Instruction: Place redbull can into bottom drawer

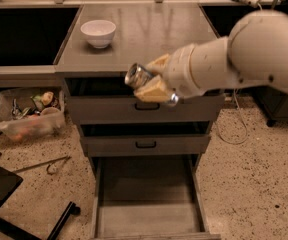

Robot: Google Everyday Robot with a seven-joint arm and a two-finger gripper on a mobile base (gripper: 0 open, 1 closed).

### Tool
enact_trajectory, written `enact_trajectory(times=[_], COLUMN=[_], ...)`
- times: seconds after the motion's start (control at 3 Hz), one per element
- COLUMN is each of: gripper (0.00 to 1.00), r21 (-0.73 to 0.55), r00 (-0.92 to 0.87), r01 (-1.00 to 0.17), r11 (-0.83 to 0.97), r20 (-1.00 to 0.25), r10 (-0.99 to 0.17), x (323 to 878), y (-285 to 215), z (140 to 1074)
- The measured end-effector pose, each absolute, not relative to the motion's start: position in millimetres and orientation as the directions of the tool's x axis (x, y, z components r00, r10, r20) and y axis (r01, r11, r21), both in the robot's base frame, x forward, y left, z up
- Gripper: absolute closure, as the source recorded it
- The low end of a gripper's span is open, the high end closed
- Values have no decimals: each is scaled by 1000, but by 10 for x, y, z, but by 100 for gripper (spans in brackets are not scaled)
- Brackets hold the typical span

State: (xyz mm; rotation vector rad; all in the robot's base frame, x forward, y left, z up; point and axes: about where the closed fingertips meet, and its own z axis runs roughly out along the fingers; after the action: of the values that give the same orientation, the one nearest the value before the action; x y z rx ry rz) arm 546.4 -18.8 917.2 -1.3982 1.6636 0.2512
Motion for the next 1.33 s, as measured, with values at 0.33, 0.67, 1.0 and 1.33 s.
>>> enact_trajectory(times=[0.33, 0.67, 1.0, 1.33], gripper=[100, 100, 100, 100], r21=[-240, -240, -224, -195], r00=[15, 15, -7, -37], r01=[-935, -935, -935, -939], r11=[262, 261, 277, 282], r20=[-763, -763, -767, -760], r10=[-646, -646, -642, -649], x=[5186, 5186, 5087, 4964], y=[77, 77, 144, 232], z=[8287, 8287, 8146, 7629])
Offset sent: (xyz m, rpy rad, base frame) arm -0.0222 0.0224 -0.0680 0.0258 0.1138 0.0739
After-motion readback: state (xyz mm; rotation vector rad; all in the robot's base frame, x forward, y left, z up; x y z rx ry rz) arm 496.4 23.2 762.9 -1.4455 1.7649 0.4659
